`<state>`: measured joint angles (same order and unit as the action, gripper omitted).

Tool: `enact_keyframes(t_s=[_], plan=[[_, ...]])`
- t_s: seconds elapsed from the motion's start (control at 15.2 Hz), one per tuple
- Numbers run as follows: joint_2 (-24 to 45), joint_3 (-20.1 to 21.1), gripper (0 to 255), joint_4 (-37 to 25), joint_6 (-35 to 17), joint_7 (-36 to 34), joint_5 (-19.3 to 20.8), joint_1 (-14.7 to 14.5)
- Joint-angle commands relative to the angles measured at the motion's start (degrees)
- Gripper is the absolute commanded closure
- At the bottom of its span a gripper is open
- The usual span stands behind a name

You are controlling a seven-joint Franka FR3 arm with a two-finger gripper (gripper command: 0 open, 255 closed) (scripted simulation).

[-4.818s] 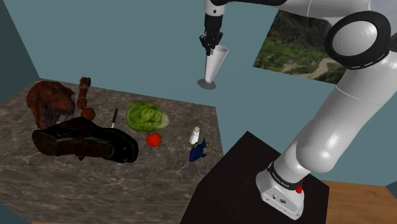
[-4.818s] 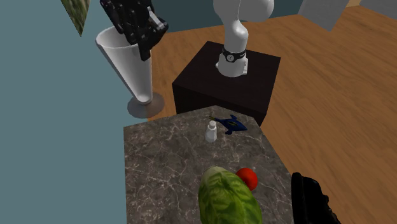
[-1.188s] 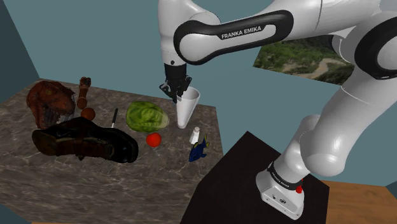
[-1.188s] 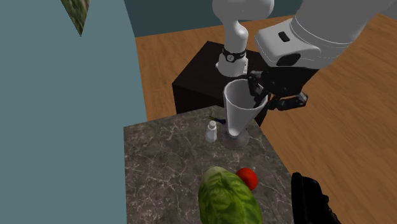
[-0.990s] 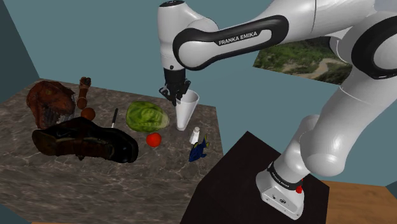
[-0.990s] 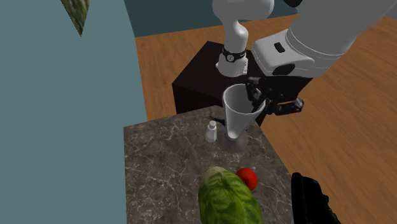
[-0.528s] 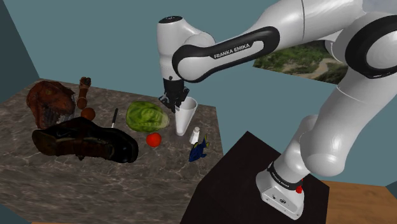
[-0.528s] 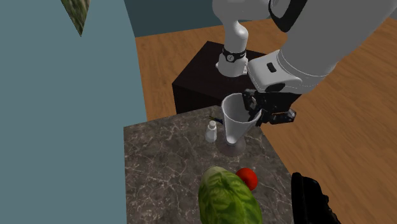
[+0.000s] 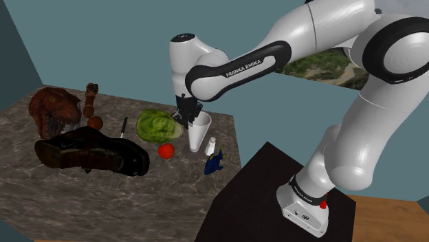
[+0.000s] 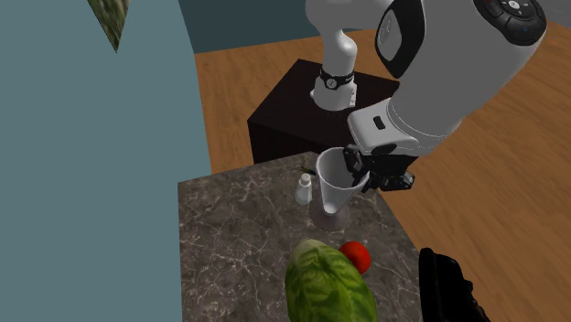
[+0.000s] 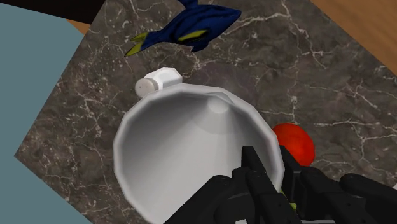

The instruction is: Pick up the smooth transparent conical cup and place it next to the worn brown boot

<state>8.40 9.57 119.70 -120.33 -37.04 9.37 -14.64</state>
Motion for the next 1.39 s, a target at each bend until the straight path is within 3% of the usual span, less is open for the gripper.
enact_keyframes(t_s=[0.0, 0.2, 0.73, 0.79, 1.12, 1.32], plan=[[0.89, -0.01, 255, 0.76, -1.65, -0.47, 0.33, -0.08], [2.37, -0.13, 255, 1.57, -3.88, -1.01, 0.87, -0.13], [2.37, -0.13, 255, 1.57, -3.88, -1.01, 0.86, -0.13], [2.37, -0.13, 0, 1.56, -3.87, -1.01, 0.86, -0.14], [2.37, -0.13, 0, 1.57, -3.88, -1.01, 0.86, -0.13], [0.0, 0.3, 0, -1.55, 1.56, -0.34, -0.19, -0.35]])
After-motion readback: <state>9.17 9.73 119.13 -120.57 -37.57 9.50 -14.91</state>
